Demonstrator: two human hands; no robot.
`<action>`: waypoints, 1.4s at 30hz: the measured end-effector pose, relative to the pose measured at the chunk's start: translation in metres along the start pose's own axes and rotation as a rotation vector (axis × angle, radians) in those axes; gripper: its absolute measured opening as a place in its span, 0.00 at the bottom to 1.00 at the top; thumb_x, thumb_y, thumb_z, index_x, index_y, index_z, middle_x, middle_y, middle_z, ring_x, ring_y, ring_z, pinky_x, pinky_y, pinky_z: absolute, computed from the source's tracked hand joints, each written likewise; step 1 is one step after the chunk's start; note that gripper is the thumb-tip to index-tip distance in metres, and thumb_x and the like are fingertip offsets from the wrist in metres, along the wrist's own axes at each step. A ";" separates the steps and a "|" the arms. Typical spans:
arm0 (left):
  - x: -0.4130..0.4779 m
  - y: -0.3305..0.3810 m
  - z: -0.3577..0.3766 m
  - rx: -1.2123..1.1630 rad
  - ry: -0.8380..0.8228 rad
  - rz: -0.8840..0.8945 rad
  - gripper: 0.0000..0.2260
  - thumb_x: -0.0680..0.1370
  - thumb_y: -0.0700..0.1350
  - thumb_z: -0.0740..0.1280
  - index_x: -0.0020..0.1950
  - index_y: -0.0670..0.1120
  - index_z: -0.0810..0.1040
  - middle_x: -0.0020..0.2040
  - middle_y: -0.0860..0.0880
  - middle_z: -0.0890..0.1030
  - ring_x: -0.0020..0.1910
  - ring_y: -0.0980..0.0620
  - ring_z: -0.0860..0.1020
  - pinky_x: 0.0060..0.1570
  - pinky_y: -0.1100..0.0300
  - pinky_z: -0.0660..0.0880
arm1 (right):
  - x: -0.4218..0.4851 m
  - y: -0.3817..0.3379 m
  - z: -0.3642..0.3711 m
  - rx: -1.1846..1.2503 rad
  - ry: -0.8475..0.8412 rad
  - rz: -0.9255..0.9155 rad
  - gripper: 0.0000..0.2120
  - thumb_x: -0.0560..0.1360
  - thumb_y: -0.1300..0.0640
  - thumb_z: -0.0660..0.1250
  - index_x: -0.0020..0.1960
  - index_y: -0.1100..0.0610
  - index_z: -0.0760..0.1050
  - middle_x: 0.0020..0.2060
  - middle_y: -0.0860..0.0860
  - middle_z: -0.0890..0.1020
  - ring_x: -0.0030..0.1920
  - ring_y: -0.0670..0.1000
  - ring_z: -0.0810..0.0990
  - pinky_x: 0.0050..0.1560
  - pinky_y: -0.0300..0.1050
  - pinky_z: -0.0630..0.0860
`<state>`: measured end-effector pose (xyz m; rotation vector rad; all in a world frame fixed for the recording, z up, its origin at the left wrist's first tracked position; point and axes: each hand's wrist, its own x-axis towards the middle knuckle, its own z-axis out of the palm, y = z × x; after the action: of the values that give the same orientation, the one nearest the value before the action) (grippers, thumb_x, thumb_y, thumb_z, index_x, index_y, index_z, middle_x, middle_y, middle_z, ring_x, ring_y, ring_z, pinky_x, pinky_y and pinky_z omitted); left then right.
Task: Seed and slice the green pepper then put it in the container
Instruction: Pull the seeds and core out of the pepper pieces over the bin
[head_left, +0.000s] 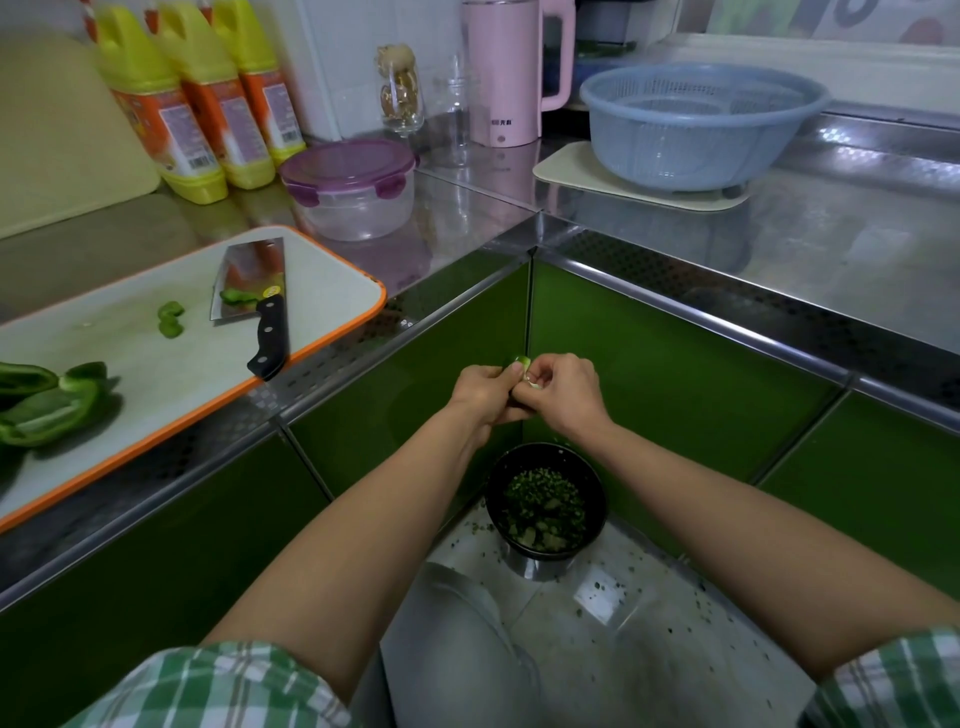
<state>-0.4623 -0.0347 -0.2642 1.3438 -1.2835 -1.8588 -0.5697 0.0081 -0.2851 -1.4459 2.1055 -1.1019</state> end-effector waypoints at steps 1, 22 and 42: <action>-0.001 0.001 0.000 -0.009 -0.003 -0.003 0.12 0.81 0.42 0.63 0.58 0.35 0.77 0.54 0.38 0.82 0.44 0.47 0.83 0.42 0.54 0.82 | 0.000 0.000 0.000 0.012 0.010 0.001 0.07 0.68 0.56 0.73 0.34 0.53 0.76 0.31 0.49 0.80 0.33 0.46 0.76 0.33 0.39 0.72; -0.004 0.006 -0.008 0.014 -0.095 -0.029 0.14 0.79 0.41 0.67 0.61 0.34 0.77 0.53 0.38 0.81 0.41 0.47 0.82 0.37 0.59 0.82 | -0.004 0.000 -0.017 0.217 -0.145 0.048 0.08 0.70 0.62 0.70 0.33 0.55 0.75 0.30 0.49 0.77 0.31 0.45 0.71 0.33 0.36 0.70; -0.005 0.009 -0.020 -0.080 -0.080 -0.068 0.11 0.78 0.39 0.68 0.57 0.34 0.78 0.54 0.36 0.81 0.42 0.46 0.83 0.36 0.58 0.82 | 0.005 0.003 -0.014 0.284 -0.077 0.118 0.05 0.73 0.63 0.70 0.40 0.55 0.79 0.38 0.52 0.82 0.40 0.49 0.80 0.46 0.45 0.78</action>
<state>-0.4432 -0.0424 -0.2556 1.2982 -1.2025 -2.0064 -0.5834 0.0098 -0.2777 -1.1966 1.8665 -1.2211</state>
